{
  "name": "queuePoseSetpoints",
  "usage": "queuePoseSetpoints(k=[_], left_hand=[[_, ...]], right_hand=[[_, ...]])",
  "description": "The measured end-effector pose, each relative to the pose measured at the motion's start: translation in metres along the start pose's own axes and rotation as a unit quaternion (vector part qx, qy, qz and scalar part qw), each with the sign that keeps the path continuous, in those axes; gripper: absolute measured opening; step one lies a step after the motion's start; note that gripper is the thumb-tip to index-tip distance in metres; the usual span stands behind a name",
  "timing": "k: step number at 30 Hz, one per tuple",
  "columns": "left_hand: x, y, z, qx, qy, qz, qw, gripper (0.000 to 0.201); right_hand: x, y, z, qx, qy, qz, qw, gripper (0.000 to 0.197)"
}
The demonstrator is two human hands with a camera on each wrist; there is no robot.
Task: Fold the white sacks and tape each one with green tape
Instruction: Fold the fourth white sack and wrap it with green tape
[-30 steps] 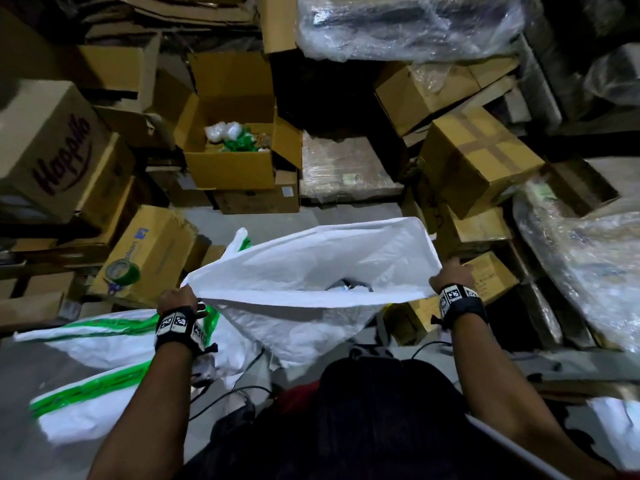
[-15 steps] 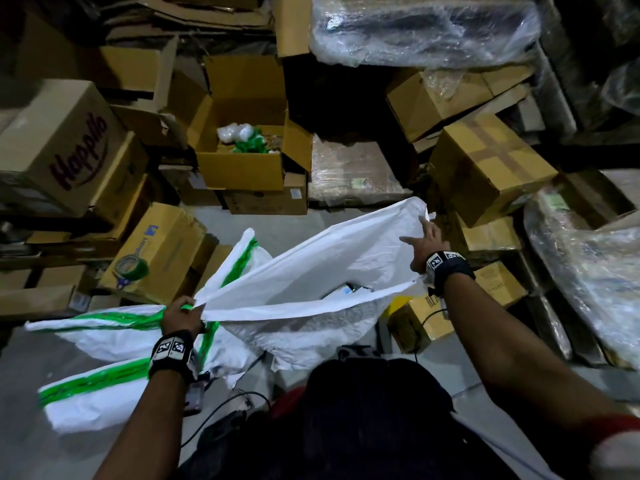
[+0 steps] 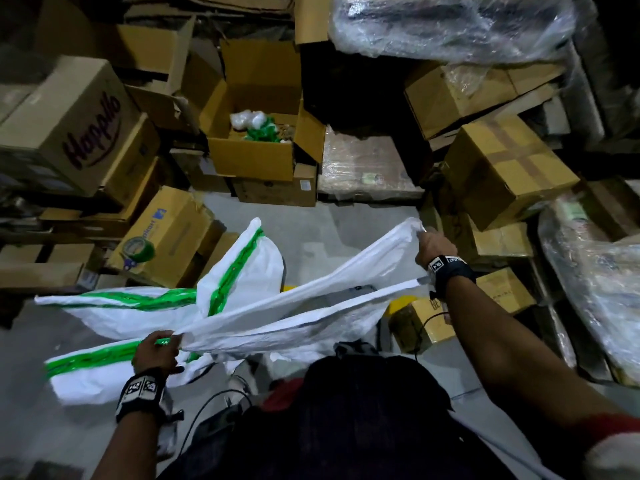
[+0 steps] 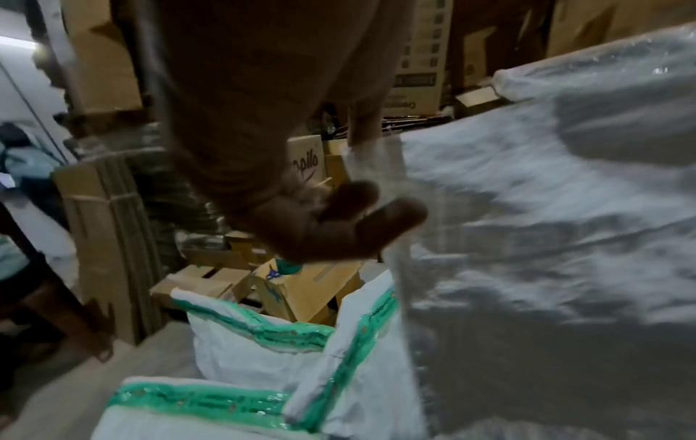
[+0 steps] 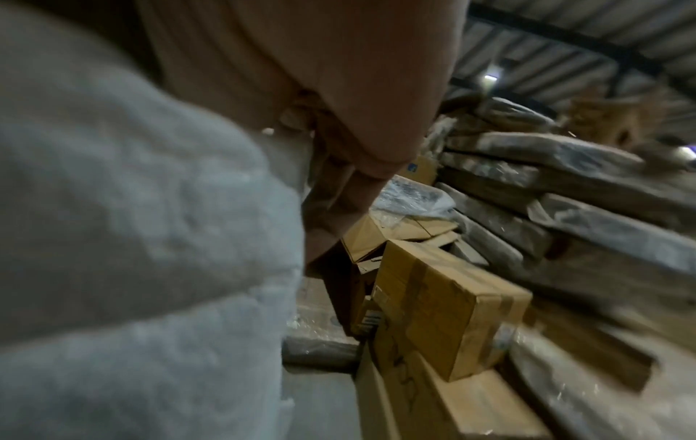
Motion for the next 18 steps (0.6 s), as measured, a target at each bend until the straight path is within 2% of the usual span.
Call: queuePoseSetpoints(k=[2,4,5,6,9,12,15,18], left_hand=[[0.01,-0.004,-0.001,-0.083,-0.078,-0.026,0.993,0.026],[0.026,-0.012,-0.005,-0.193,-0.143,-0.11,0.965,0.032],[0.034,-0.013,-0.01,-0.224,-0.178,-0.143,0.948,0.037],[0.037,-0.013,-0.012,-0.228,-0.19,-0.153,0.942,0.038],[0.041,0.0,-0.003,-0.168,-0.17,-0.089,0.967,0.037],[0.03,0.014,0.029,-0.103,-0.097,-0.027,0.99,0.049],[0.031,0.02,0.081,-0.038,-0.02,-0.023,0.999,0.06],[0.03,0.013,0.143,0.024,0.052,0.011,0.998,0.052]], right_hand=[[-0.009,-0.004,-0.004,0.015,0.101,0.026,0.994,0.037],[-0.015,-0.006,-0.008,0.019,0.154,0.054,0.986,0.024],[-0.017,-0.005,-0.01,0.015,0.156,0.065,0.986,0.022],[-0.018,-0.005,-0.013,0.01,0.149,0.073,0.986,0.021],[-0.022,-0.007,-0.018,-0.005,0.155,0.095,0.983,0.022],[-0.038,-0.011,-0.012,0.005,0.2,0.136,0.97,0.027],[-0.054,-0.02,0.006,0.046,0.269,0.19,0.943,0.033],[-0.069,-0.031,0.02,0.097,0.355,0.24,0.899,0.034]])
Point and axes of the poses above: each hand's wrist, its own y-axis towards the middle knuckle, its own x-axis out of the palm, z = x × y, the point moved 2 cm from there along y, towards the middle knuckle, and after that the axes turned 15 degrees about -z, right-handed, at the moved point
